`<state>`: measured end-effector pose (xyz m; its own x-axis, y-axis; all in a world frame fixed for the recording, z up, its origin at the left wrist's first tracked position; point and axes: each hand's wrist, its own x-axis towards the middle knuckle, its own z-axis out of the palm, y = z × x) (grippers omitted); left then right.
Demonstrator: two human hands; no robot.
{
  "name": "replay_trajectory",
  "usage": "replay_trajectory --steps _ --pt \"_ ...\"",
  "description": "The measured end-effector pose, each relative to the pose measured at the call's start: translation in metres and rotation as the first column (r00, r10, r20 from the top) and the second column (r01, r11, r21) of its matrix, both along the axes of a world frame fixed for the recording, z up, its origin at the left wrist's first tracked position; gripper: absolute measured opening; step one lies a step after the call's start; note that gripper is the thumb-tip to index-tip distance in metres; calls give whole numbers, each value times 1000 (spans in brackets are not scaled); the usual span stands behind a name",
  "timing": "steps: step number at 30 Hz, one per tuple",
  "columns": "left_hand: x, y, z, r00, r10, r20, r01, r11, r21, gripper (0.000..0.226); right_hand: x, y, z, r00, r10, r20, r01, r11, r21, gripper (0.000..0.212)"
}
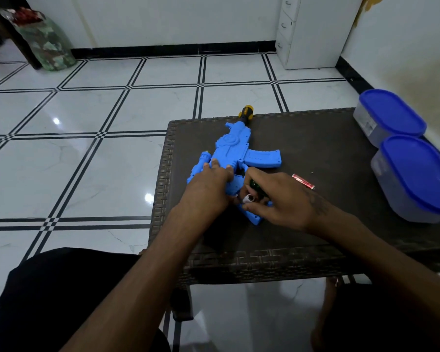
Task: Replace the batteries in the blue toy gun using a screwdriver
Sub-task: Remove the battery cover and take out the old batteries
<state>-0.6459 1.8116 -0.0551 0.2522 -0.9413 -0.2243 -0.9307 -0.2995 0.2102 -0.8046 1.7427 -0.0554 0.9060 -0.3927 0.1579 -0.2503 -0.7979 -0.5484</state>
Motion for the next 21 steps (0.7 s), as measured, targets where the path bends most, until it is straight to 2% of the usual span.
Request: replay_trajectory --steps 4,7,13,17,19,21 --pt "1 2 0 999 30 -32 -31 999 -22 71 -18 -1 5 986 -134 95 131 991 29 38" --pt "1 3 0 999 33 -18 -33 999 -29 73 -41 -9 9 942 -278 188 285 958 -10 37" --pt "2 3 -4 999 46 -13 -46 999 -27 75 -77 -38 -4 844 -526 109 531 846 -33 40" --pt "2 3 -7 999 43 -10 -44 999 -26 77 -91 -51 -16 690 -721 55 723 690 -26 29" --pt "5 4 -8 999 43 -22 -43 999 -22 77 -93 -52 -24 625 -779 51 780 621 -73 29" --pt "7 5 -9 999 30 -28 -30 1000 0 81 -95 -51 -30 614 -789 41 787 606 -116 31"
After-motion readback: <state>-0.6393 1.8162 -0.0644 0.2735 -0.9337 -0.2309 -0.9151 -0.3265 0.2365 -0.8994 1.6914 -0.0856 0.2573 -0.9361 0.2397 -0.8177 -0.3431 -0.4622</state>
